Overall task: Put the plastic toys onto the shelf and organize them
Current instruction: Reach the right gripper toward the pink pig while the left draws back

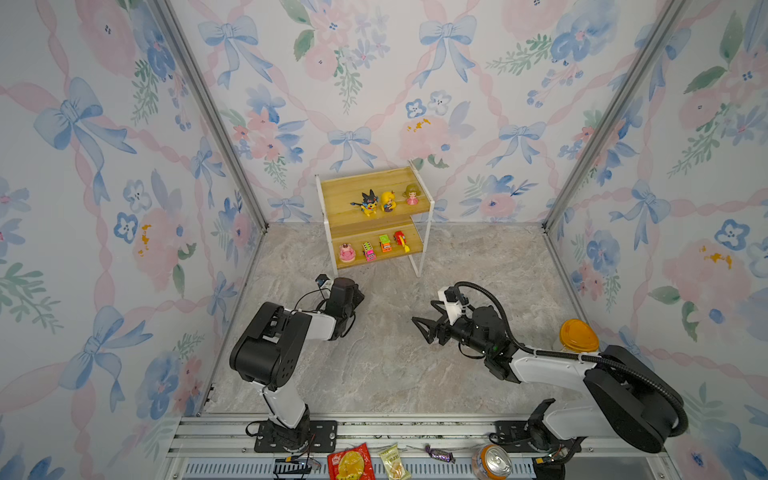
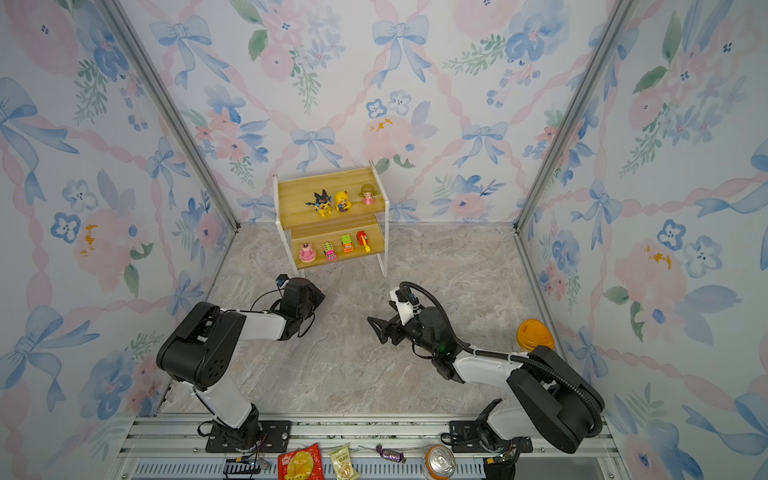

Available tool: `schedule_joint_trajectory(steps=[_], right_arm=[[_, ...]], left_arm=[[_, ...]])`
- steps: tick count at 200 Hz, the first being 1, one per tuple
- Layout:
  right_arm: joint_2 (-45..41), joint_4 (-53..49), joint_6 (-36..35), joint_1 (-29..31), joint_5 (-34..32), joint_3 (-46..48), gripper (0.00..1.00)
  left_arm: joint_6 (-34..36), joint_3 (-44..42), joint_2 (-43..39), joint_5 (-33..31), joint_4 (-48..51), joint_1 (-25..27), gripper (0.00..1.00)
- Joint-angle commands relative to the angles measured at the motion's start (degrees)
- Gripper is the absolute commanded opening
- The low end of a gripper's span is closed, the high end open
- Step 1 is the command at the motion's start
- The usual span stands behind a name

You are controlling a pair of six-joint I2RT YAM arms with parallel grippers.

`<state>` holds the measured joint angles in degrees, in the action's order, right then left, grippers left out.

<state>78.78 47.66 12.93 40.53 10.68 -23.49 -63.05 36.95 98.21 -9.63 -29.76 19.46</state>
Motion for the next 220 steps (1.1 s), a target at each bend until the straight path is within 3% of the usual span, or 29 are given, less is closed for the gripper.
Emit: schedule_joint_trajectory(steps=[1, 50, 119, 149, 174, 198, 209, 220], right_arm=[[0.7, 2.1, 0.5, -0.5, 0.9, 0.0, 0.92], [2.0, 2.1, 0.1, -0.4, 1.3, -0.4, 0.92], [8.0, -2.1, -6.0, 6.4, -4.0, -5.4, 0.91], [15.6, 2.8, -6.1, 9.9, -7.8, -9.5, 0.91], [27.5, 9.8, -7.2, 13.2, -12.2, -14.9, 0.91], [35.3, 12.4, -10.5, 17.3, -20.3, -21.8, 0.98], [37.6, 10.9, -10.9, 17.9, -22.7, -25.6, 1.0], [39.8, 9.1, -10.4, 17.9, -23.7, -28.9, 0.98]], left_arm=[[3.5, -1.6, -1.6, 3.4, 4.6, -1.0, 0.0], [6.2, -4.4, -8.0, 7.0, 7.4, -2.5, 0.0], [9.3, -11.9, -29.6, 8.0, 19.4, -9.8, 0.0], [10.8, -9.8, -26.1, 10.8, 19.6, -11.8, 0.0], [11.2, -7.3, -20.6, 14.3, 18.8, -12.0, 0.0], [13.3, -5.4, -20.9, 16.0, 19.9, -12.6, 0.0], [14.8, -4.3, -21.7, 16.5, 21.8, -13.4, 0.13], [16.9, -2.7, -22.7, 16.4, 24.7, -14.1, 0.33]])
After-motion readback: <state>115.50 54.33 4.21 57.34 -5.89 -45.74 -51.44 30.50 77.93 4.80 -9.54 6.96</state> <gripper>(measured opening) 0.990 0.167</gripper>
